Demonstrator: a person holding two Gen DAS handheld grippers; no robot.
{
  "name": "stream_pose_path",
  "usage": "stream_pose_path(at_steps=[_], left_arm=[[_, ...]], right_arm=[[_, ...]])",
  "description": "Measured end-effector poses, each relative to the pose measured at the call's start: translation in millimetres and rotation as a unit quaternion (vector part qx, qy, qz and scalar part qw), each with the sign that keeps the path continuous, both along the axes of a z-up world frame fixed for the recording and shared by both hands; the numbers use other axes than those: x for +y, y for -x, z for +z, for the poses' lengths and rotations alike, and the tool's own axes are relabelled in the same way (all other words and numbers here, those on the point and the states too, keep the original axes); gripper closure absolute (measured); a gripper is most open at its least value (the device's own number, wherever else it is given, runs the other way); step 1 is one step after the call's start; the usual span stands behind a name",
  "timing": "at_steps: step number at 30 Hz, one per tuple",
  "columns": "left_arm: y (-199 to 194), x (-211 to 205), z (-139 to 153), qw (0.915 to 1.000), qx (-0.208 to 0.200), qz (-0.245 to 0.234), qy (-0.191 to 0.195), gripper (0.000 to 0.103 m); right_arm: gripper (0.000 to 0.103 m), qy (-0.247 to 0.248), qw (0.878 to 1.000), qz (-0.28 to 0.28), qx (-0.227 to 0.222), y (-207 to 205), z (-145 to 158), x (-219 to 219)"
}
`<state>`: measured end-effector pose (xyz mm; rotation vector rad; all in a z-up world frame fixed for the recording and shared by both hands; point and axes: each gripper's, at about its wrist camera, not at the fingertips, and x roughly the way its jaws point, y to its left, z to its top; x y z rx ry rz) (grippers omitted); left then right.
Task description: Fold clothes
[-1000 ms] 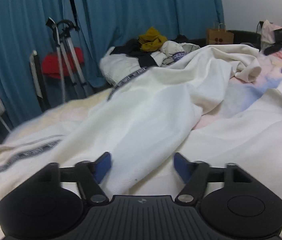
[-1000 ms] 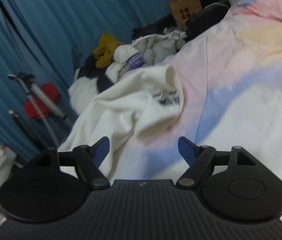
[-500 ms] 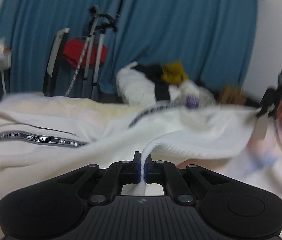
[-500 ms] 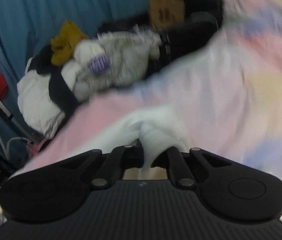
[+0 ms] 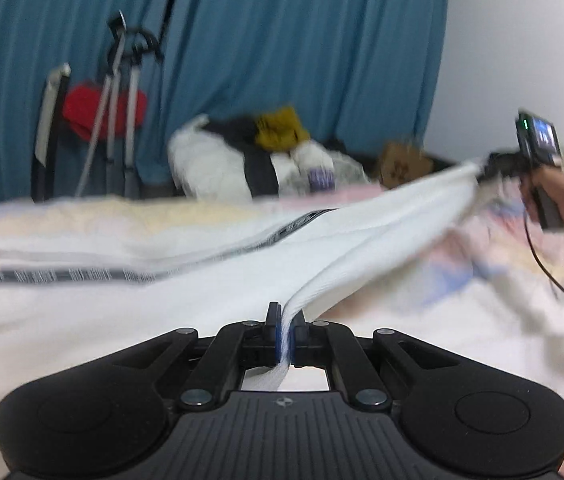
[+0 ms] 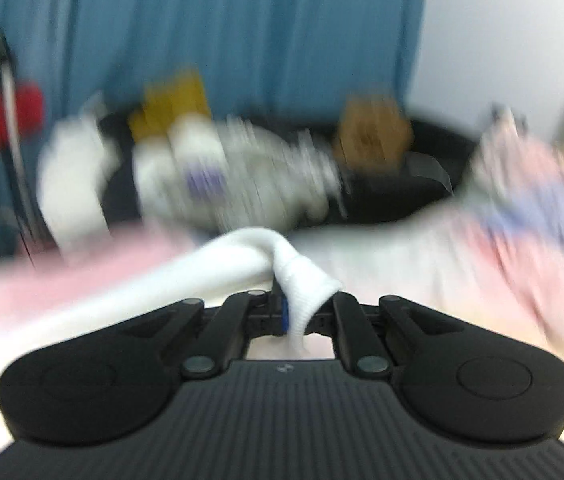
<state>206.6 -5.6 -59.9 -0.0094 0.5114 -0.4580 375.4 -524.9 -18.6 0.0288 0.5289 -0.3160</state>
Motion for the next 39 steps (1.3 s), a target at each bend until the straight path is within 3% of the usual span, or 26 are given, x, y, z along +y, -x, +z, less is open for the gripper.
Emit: stream_pose_path(at_steps=[3,6,10,12,14,15,17,20,28,31,33,35,39], left_arm=[[2,-7,-11,0.9996,0.018,-0.012,-0.018,0.099],[1,-4,-15,0.9994,0.032,-0.013,-0.010,0.099],[-6,5,-13,0.9986,0.050,-0.014,0.008,0.098],[-7,8,-11,0.9984,0.054,-0.013,0.011,0.098],[-10,10,-11,0.9980,0.060,-0.012,0.016,0.096],[-12,11,-11,0.9978,0.063,-0.011,0.019,0.095],[-10,13,-8,0.9975,0.067,-0.008,0.021,0.092],[-3,14,-2,0.9971,0.071,-0.006,0.026,0.081],[38,33,24,0.9963,0.062,0.007,0.058,0.021],[53,47,30,0.9940,0.075,0.024,0.075,0.020],[62,58,35,0.9913,0.091,0.040,0.086,0.020],[73,71,39,0.9877,0.102,0.062,0.101,0.019],[99,97,49,0.9810,0.108,0.122,0.105,0.007]], right_arm=[[0.096,-0.002,0.998,-0.016,0.055,20,-54,-22],[0.095,-0.009,0.995,-0.029,0.096,39,-100,-40],[0.093,-0.049,0.995,-0.046,0.067,49,-91,-42],[0.083,-0.070,0.994,-0.059,0.066,52,-85,-42],[0.066,-0.081,0.992,-0.068,0.065,63,-77,-36],[0.063,-0.084,0.992,-0.068,0.061,71,-72,-31],[0.047,-0.082,0.993,-0.067,0.044,91,-62,-16],[0.033,-0.084,0.994,-0.064,0.015,124,-48,6],[0.033,-0.192,0.978,-0.076,-0.023,207,-33,52],[0.033,-0.225,0.971,-0.078,-0.015,228,-36,54],[0.023,-0.238,0.968,-0.074,-0.013,237,-38,52],[0.023,-0.247,0.966,-0.070,-0.011,243,-40,49],[0.022,-0.273,0.959,-0.077,-0.003,249,-48,37]])
